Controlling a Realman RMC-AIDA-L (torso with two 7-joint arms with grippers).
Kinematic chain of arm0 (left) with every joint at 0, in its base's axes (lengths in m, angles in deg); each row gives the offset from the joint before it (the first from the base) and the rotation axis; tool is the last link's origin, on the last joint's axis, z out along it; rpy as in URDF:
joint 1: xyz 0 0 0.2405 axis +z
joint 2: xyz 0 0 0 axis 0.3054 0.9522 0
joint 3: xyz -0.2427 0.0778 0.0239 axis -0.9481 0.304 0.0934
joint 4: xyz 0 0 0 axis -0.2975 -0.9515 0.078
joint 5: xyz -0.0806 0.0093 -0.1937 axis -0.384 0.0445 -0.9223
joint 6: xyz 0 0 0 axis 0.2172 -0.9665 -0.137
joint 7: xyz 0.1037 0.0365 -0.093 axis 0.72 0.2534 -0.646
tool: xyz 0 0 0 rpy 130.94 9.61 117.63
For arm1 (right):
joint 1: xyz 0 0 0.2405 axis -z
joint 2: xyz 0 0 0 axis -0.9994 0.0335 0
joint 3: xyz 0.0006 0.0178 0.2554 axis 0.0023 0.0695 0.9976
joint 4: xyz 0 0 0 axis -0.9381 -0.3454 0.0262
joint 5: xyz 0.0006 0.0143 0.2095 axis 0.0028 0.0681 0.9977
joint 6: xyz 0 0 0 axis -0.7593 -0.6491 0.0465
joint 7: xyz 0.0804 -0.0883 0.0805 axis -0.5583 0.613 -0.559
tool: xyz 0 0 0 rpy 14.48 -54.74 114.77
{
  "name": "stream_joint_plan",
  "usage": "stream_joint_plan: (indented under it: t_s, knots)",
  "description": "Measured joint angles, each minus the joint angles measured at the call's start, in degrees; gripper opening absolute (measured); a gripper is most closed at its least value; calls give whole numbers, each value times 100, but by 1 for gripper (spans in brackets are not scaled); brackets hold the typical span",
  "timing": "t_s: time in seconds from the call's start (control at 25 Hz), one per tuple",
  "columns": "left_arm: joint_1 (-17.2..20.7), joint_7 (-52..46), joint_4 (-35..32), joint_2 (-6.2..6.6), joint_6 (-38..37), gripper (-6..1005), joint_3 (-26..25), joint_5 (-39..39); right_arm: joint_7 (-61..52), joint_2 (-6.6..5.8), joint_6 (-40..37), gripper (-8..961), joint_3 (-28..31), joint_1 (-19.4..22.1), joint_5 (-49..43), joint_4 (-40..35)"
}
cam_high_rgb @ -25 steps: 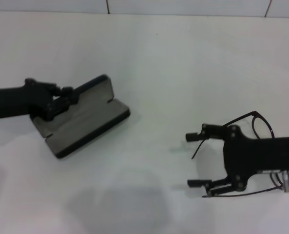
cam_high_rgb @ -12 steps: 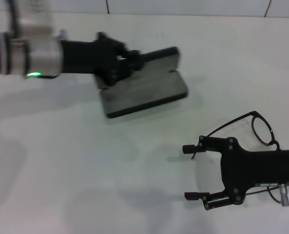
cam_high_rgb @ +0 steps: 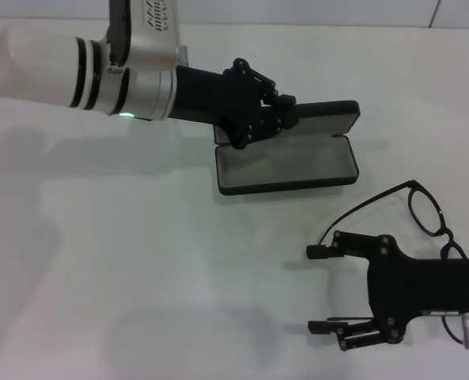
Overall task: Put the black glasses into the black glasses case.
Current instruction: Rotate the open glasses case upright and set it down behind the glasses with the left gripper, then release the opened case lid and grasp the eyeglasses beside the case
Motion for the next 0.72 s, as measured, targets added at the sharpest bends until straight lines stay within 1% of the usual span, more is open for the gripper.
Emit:
stream_joint_plan:
  t_s: [0.2, 0.36, 0.48, 0.52, 0.56, 0.6, 0.68, 0.72]
  knots:
    - [13, -29, -11, -8, 5, 332, -1, -85, 2, -33, 9, 838, 28, 29, 24, -3]
    - [149, 0, -14, -1, -252, 366, -1, -466, -21, -20, 9, 838, 284, 38, 7, 8]
    - [431, 17, -16, 24, -798, 508, -1, -973, -145, -2, -37, 838, 571, 47, 12, -54]
    - [587, 43, -16, 30, -1025, 556, 0, -1197, -280, 0, -54, 838, 643, 63, 8, -144]
    - [732, 90, -21, 29, -1186, 603, 0, -1373, -577, -13, -59, 837, 741, 107, -15, -372]
    - [861, 146, -27, 26, -1335, 603, -1, -1549, -899, -32, -33, 837, 789, 176, -63, -660]
    - [1145, 313, -113, 9, -1506, 604, -1, -1784, -1895, -76, 152, 837, 809, 422, -372, -1654]
    - [1307, 429, -202, -1, -1540, 604, 0, -1876, -2402, -80, 262, 837, 814, 545, -607, -2205]
